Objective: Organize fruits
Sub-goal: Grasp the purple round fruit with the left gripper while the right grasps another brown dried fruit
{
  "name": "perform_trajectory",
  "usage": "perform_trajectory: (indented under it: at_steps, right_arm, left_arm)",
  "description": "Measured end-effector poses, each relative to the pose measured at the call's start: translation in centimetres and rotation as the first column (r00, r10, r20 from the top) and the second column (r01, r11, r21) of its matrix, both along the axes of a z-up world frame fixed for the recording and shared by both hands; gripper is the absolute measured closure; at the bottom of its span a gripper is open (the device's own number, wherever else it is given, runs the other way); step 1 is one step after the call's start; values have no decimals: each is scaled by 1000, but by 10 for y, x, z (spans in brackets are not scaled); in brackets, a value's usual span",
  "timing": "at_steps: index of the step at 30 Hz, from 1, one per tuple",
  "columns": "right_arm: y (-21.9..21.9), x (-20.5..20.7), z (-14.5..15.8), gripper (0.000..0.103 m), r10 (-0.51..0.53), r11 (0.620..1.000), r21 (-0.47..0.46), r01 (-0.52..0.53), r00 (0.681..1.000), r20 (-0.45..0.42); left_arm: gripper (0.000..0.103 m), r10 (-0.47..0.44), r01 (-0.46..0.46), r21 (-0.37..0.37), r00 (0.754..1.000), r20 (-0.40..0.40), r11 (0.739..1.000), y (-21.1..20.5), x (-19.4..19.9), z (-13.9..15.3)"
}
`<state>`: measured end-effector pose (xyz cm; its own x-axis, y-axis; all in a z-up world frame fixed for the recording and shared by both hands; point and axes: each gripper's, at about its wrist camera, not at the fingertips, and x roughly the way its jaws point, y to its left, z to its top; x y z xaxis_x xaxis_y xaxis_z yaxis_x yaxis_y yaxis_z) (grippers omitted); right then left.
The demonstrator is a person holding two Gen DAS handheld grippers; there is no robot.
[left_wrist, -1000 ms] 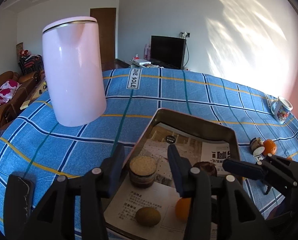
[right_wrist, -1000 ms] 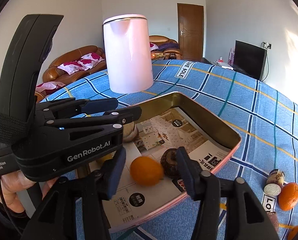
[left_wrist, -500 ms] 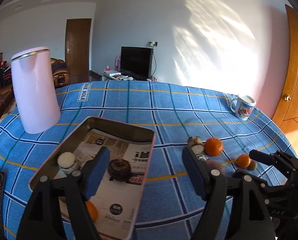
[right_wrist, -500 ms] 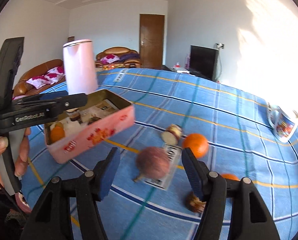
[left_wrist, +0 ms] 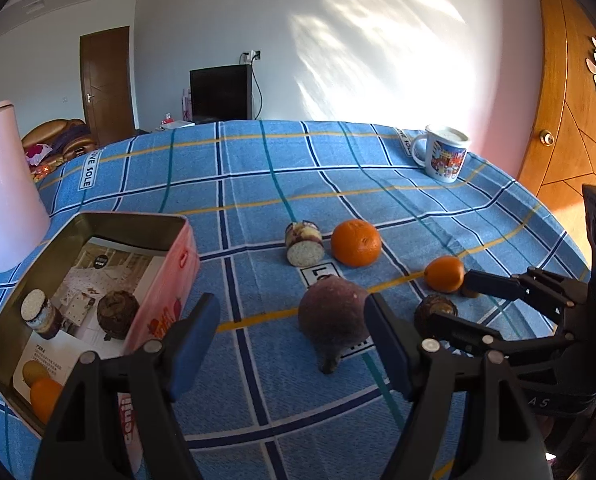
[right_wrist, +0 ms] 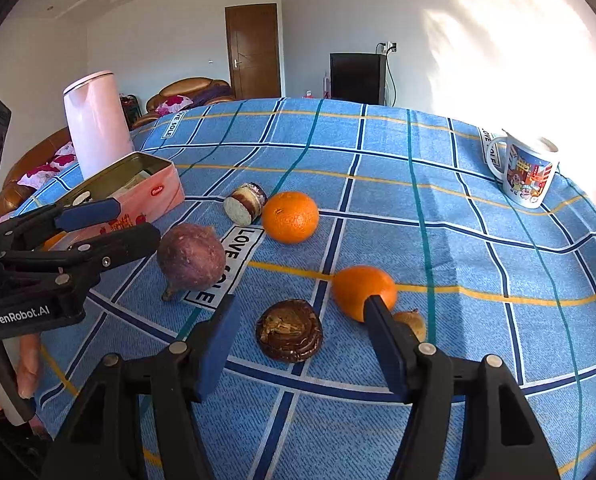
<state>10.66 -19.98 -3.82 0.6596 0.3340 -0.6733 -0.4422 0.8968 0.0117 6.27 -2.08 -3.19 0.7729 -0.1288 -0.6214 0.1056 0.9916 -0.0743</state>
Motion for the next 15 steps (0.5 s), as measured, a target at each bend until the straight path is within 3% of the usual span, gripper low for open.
perform_trajectory:
  at_steps: [7,11,15]
  right_arm:
    - [5,6,-14,39,20,999,-30,-21,999,-43]
    - [5,11,-19,55,38,999,-25,-41,996,-86]
    - [6,10,-19,62,45,999,-22,-47,996,-82]
  left_arm:
    - [26,-31,31,-1,999,-39,1000,-6,6,-8]
    - [26,-57,57,14,997,-50,998,-15,10,-9]
    - [28,-74,73,-10,994,-82,997,-19,19,-12]
